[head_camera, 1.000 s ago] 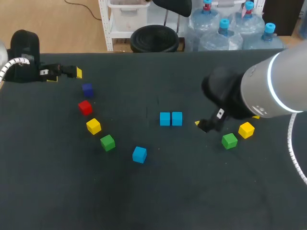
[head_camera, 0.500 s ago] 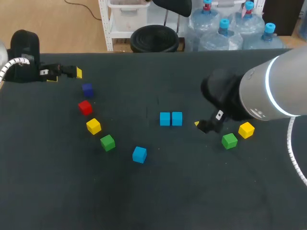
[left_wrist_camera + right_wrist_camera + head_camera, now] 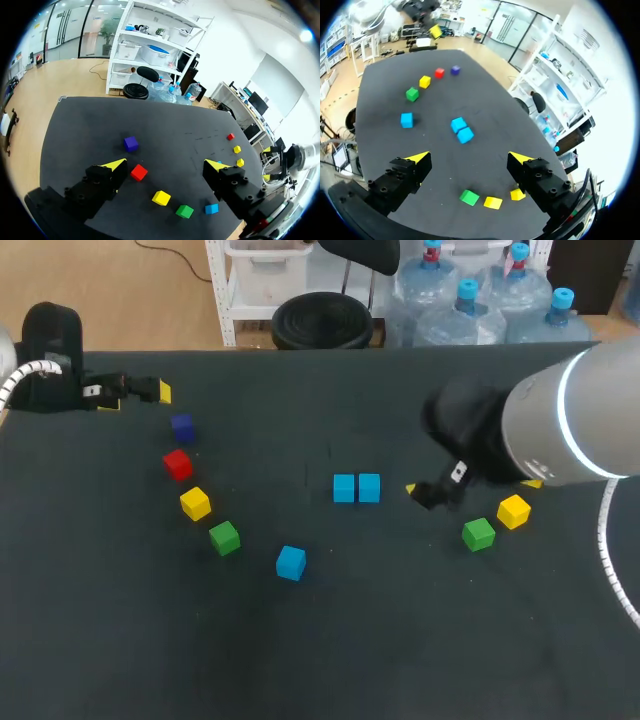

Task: Place the blue cubes, place green cubes on the blue cubes, place the yellow cubes on the green cubes, then place the red cubes on the yellow cubes, and place purple cube on the red cubes.

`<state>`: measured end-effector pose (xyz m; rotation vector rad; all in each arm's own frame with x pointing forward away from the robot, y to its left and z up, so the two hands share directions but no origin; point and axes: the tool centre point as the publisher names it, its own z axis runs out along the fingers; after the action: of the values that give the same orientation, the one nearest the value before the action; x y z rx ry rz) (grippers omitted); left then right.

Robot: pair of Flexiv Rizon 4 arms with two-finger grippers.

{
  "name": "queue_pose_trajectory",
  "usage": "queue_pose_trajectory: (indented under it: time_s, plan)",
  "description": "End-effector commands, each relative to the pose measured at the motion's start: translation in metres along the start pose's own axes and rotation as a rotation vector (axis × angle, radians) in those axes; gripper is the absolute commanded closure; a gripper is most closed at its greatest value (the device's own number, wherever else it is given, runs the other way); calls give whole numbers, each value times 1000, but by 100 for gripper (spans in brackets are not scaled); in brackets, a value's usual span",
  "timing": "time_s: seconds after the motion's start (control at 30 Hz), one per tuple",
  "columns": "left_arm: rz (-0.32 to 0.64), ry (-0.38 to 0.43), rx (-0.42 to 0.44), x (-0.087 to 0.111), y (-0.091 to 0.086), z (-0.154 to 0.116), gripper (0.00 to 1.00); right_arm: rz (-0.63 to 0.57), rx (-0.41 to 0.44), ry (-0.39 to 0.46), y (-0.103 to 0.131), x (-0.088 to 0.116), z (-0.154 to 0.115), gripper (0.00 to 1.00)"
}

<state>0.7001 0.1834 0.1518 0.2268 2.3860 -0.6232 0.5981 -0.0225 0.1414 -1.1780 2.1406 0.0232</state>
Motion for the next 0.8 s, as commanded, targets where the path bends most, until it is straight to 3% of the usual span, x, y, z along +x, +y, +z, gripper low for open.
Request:
queue_pose_trajectory:
  time_s: [0.03, 0.53, 0.8]
  plan:
    - [2, -6, 8, 1, 2, 0, 0, 18, 87, -99, 1, 10, -4, 0]
    - [2, -6, 8, 1, 2, 0, 0, 85, 147, -156, -33, 3, 5, 0]
    - [2, -6, 8, 1, 2, 0, 0, 137, 201, -162, -53, 11, 6, 0]
